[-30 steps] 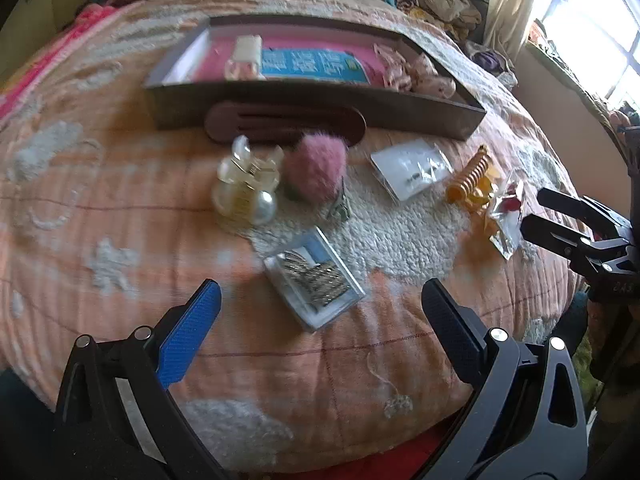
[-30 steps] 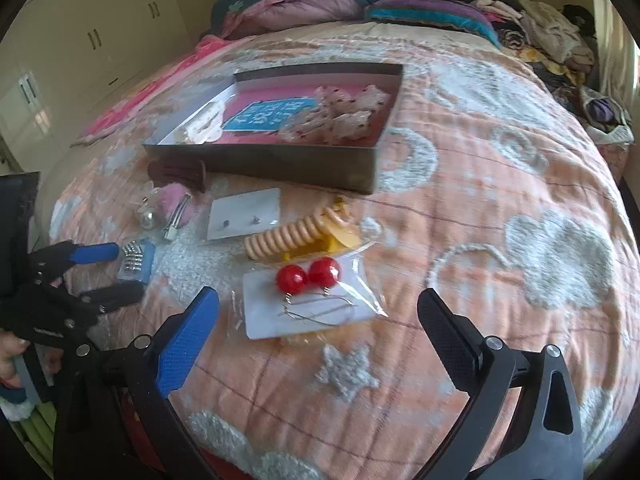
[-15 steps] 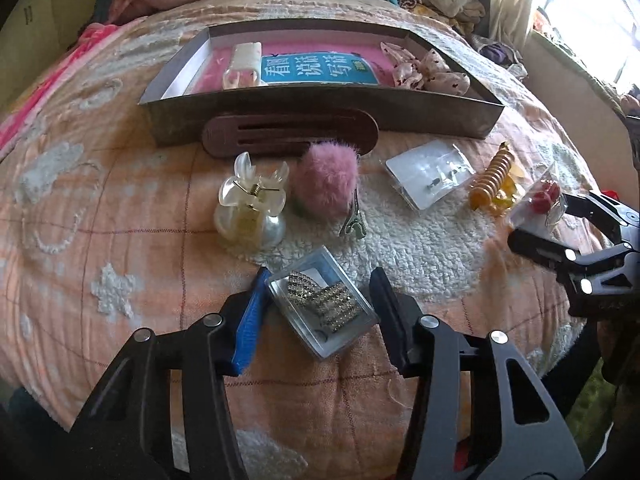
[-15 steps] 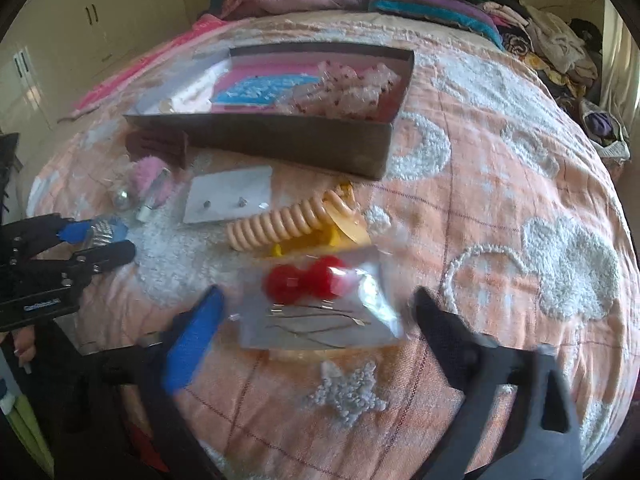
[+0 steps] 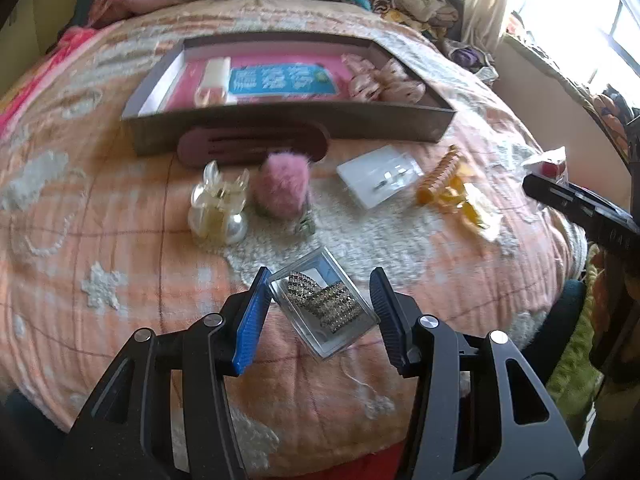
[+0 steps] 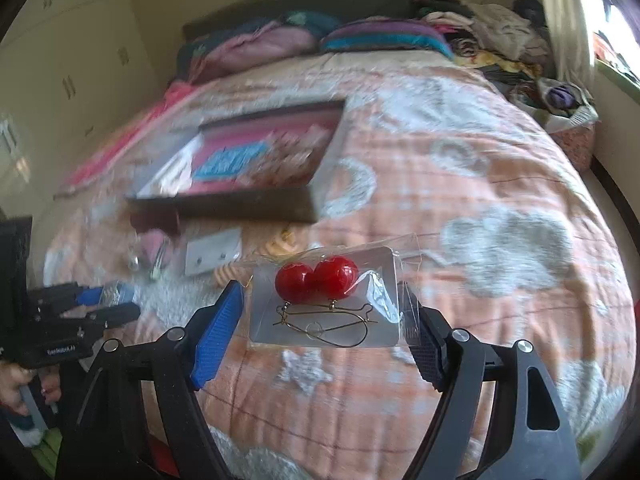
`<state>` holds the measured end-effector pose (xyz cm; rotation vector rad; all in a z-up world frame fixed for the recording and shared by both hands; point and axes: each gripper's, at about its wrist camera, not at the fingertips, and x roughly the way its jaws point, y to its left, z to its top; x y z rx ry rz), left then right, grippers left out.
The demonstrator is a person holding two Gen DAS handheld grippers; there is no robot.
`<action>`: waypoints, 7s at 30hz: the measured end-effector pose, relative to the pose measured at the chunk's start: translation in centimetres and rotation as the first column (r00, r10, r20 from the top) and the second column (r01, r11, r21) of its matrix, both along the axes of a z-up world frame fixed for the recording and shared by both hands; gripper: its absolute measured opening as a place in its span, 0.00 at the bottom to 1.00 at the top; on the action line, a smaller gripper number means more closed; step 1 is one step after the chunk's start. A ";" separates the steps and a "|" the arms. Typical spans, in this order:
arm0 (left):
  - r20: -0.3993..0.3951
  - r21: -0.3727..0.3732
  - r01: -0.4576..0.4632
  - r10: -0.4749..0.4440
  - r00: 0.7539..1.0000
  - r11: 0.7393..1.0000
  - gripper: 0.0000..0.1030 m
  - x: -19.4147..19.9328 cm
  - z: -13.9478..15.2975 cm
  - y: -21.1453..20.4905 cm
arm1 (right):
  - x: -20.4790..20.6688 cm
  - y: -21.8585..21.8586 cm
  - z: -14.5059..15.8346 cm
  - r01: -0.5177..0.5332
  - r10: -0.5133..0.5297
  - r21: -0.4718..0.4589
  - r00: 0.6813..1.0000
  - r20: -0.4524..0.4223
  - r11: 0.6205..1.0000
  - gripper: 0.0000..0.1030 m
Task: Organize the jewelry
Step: 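Lift the hairpin case and earring bag and carry both over the grey box, then lower the hairpin case and earring bag into the box and open both tools, then withdraw both open tools from the box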
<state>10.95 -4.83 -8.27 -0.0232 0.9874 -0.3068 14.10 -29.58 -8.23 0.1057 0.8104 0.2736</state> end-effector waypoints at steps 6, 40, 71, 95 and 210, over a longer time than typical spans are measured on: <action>0.048 0.008 0.015 -0.016 0.999 1.000 0.41 -0.7 2.3 -0.4 | -2.0 -3.1 2.3 0.076 -0.078 0.039 0.996 0.051 0.996 0.73; 0.289 0.017 0.044 -0.047 0.956 0.999 0.41 2.1 12.8 -2.3 | -4.7 -3.4 11.3 0.055 -0.070 0.076 0.975 0.211 0.996 0.73; 0.261 0.008 0.020 -0.021 0.965 1.000 0.41 11.5 12.7 0.6 | 4.8 2.9 14.0 -0.055 0.047 0.029 0.974 0.222 0.998 0.75; 0.095 0.054 0.025 -0.030 0.995 0.998 0.41 17.3 4.6 1.1 | 13.0 8.2 4.0 -0.139 0.140 -0.045 0.990 0.020 0.989 0.75; 0.236 0.073 -0.010 -0.008 0.972 0.997 0.91 -3.7 11.5 1.2 | -11.4 4.0 11.4 -0.089 0.100 -0.058 0.963 0.250 0.994 0.96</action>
